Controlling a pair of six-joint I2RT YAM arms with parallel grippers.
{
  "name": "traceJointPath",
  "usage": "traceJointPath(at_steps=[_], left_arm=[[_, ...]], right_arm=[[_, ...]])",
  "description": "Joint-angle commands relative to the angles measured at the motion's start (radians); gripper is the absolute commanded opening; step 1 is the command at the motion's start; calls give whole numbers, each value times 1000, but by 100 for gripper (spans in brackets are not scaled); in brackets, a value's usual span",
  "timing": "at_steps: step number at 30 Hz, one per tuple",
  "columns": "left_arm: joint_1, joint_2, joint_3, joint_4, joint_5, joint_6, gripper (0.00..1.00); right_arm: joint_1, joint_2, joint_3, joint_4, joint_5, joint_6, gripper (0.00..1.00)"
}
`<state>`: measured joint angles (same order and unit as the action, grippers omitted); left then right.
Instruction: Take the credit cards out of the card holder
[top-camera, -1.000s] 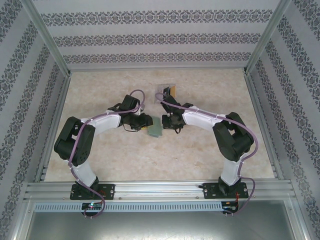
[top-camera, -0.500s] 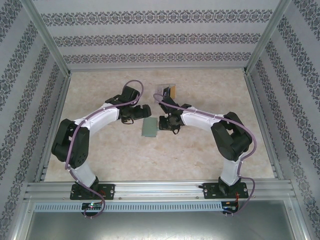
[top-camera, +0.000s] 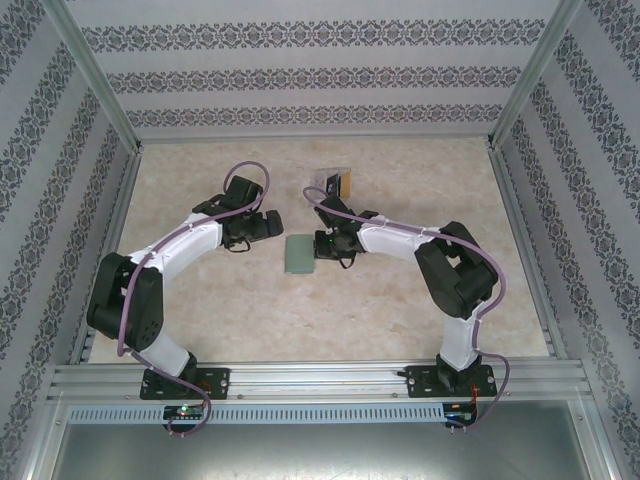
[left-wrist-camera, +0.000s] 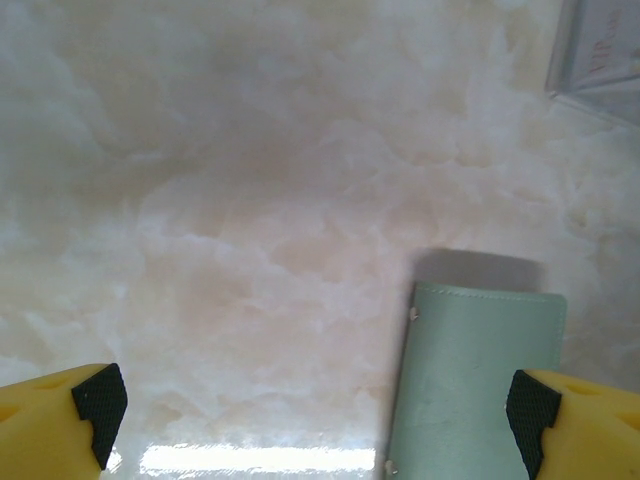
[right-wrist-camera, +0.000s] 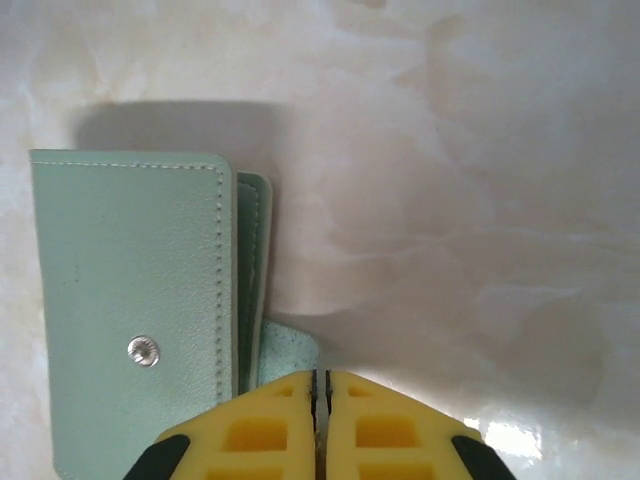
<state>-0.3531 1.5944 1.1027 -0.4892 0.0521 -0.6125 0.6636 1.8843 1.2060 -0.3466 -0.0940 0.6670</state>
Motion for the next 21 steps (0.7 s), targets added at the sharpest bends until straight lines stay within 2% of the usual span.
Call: traceJointPath(at_steps=[1, 7, 10, 17, 21], left_arm=[[8, 0, -17, 26, 16, -35, 99], [22, 4, -33, 89, 40, -86, 99], [30, -3, -45, 103, 46, -101, 99], [49, -35, -77, 105, 28, -110, 99], [50, -80, -104, 112, -30, -130, 100]], right_arm=[[-6, -125, -33, -13, 53, -41, 7], [-27, -197, -17, -20, -54, -83, 7], [-21, -165, 31, -13, -131, -90, 7], [6, -77, 114, 18, -222, -111, 7], [8, -33, 137, 33, -257, -101, 7]])
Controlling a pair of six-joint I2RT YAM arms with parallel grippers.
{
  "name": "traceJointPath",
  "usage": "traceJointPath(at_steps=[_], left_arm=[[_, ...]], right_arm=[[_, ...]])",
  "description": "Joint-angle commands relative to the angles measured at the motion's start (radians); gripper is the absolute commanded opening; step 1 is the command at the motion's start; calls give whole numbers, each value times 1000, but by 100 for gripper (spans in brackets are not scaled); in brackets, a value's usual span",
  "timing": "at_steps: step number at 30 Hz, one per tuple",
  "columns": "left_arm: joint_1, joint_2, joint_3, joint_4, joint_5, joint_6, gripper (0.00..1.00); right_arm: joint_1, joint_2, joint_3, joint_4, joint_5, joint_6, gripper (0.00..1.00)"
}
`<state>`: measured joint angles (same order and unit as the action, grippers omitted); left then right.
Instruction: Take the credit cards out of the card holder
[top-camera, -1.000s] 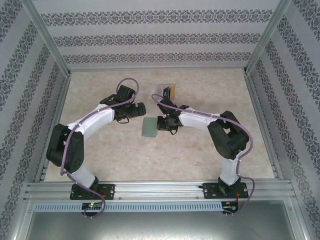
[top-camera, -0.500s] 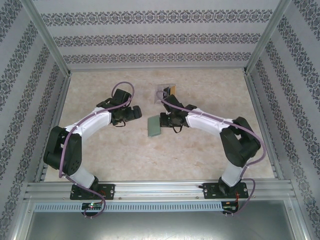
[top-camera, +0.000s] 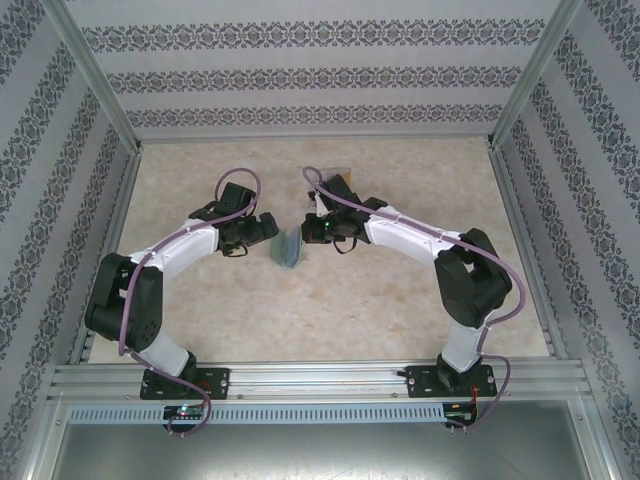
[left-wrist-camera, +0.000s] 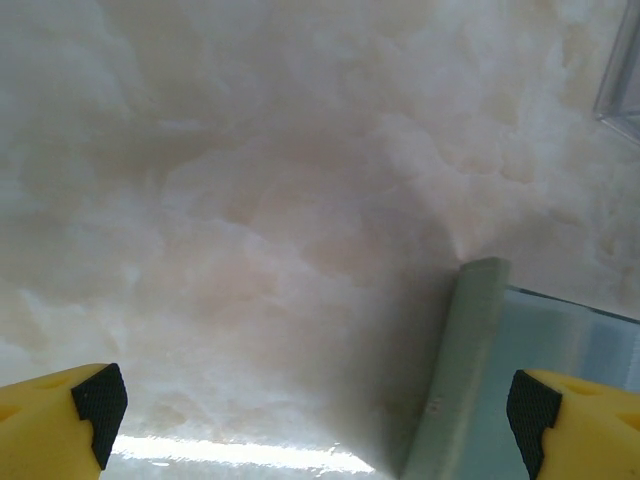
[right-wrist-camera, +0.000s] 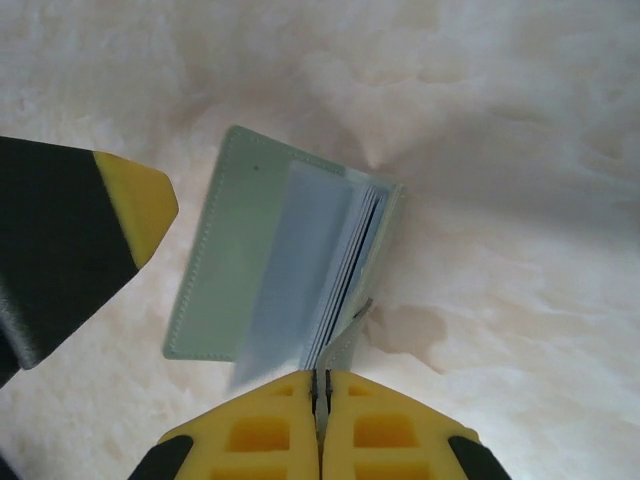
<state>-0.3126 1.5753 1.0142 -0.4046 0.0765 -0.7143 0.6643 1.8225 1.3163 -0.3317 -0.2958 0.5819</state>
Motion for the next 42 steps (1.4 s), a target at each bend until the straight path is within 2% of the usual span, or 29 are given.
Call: traceJointPath(at_steps=[1, 6, 11, 15, 17, 24, 28, 32, 36, 42], left_arm=[[10, -72, -16, 18, -72, -32, 99], [11, -110, -32, -2, -101, -36, 99], [11, -127, -27, -13, -65, -31, 99], [11, -131, -28, -1, -26, -60, 100], [11, -116, -21, -13, -14, -65, 100], [12, -67, -9, 21, 132, -43, 97], [10, -15, -3, 77, 270, -46, 92], [5, 54, 0, 149, 396, -69, 79], [-13, 97, 11, 169, 430, -78, 62], [-49, 160, 78, 130, 463, -51, 57]], right_arm=[[7, 29, 21, 27, -58, -15, 6], [-1, -30, -13, 57, -45, -10, 6], [-16, -103, -39, 53, -31, -11, 6], [-22, -101, -40, 70, -86, -33, 6], [-10, -89, -57, 94, -69, -45, 6], [-46, -62, -94, 62, 29, 15, 6], [-86, -106, -144, 24, 62, 4, 6], [-131, -133, -210, -3, 78, -18, 6], [-180, -131, -255, -12, 59, -36, 6], [-213, -110, -278, -23, 24, -84, 7]])
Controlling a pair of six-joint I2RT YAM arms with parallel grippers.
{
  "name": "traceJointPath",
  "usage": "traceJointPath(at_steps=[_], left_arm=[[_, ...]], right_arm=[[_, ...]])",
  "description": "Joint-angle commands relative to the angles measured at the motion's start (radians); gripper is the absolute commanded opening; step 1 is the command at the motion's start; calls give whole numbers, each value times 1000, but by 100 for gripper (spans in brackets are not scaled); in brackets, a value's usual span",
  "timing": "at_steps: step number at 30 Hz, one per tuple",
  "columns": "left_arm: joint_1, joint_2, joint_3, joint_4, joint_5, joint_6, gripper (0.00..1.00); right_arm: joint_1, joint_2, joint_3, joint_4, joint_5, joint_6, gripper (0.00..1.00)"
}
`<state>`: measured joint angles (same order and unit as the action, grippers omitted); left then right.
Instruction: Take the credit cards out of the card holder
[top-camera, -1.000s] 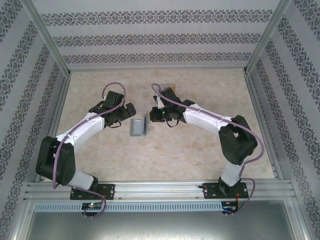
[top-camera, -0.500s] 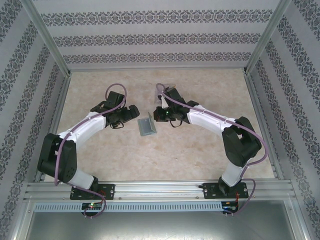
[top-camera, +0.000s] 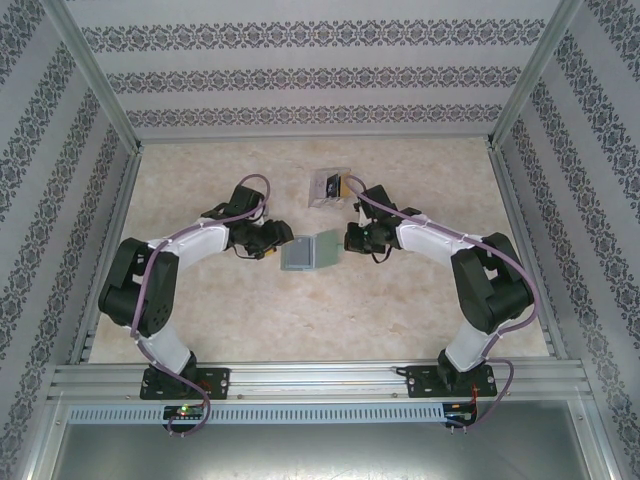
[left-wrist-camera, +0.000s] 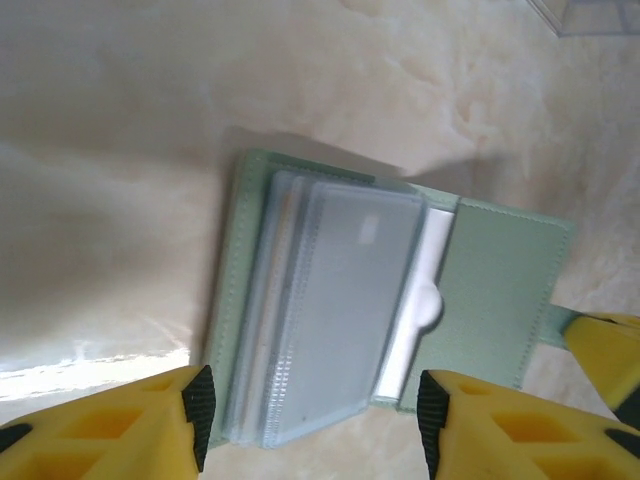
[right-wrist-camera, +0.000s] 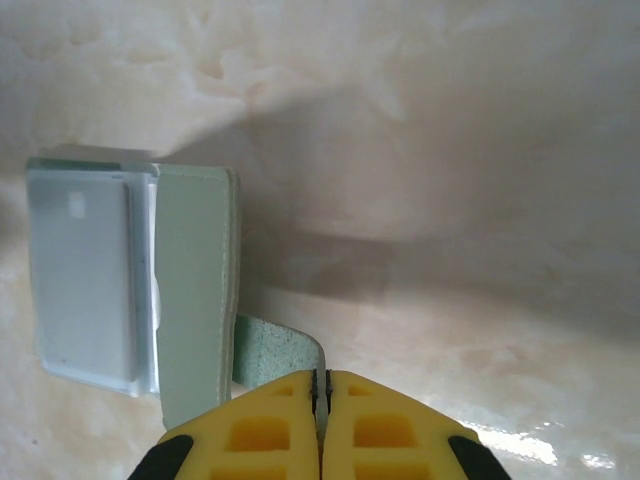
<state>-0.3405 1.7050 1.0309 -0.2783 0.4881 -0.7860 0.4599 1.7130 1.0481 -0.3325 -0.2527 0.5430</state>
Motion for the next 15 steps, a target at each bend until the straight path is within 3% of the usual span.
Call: traceJointPath(at_steps=[1, 8, 15], left_arm=[[-28, 49, 81, -13, 55, 32, 55], [-92, 107, 177, -44, 52, 65, 46], [-144, 191, 248, -24, 52, 52, 33]], right_arm=[[-12, 7, -7, -28, -23, -51, 7], [-24, 46, 15, -26, -45, -51, 15], [-36, -42, -10, 13, -11, -9, 33]])
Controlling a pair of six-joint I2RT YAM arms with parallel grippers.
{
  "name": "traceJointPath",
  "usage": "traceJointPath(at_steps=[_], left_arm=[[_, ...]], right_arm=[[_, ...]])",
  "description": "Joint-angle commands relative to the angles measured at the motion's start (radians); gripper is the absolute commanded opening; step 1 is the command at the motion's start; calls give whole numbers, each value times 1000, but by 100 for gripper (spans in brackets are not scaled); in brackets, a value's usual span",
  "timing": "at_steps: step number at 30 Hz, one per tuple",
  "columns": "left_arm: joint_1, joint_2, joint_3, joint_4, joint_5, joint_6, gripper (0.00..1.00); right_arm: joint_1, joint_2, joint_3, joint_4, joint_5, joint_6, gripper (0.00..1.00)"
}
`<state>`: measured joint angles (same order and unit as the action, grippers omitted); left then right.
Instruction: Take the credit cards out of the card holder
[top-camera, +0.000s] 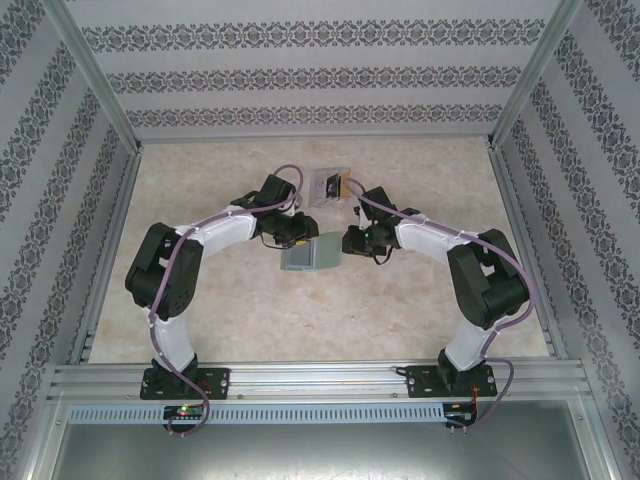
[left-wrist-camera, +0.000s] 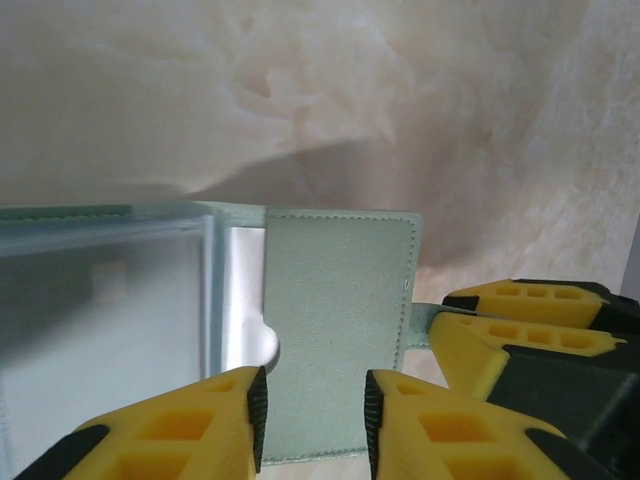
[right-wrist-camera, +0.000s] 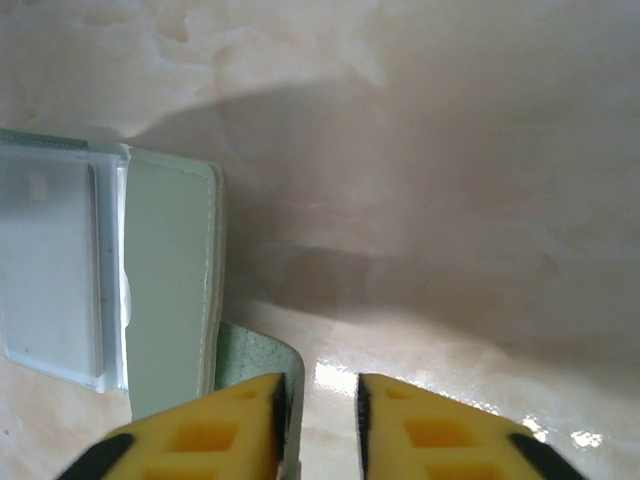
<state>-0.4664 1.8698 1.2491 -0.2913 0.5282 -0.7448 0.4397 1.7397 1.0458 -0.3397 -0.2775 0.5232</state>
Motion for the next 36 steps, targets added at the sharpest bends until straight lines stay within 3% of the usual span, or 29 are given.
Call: traceJointPath(at_steps=[1, 8, 13, 19, 24, 36], left_arm=[[-21, 32, 34, -12, 11, 13, 33], [-21, 45, 46, -11, 13, 24, 29], [-21, 28, 41, -16, -16, 31, 26], [-7, -24, 39, -156, -193, 56, 26], [16, -64, -4, -218, -252, 51, 26], [26, -27, -10, -196, -145, 35, 37]], right_arm=[[-19, -94, -17, 28, 14, 18, 36], [-13, -233, -38, 15, 11, 50, 41], [54, -266, -12, 15, 13, 80, 39], [179, -143, 76, 23, -10, 104, 32], [218, -31, 104, 45, 12, 127, 29], [178, 114, 109, 19, 52, 135, 32]])
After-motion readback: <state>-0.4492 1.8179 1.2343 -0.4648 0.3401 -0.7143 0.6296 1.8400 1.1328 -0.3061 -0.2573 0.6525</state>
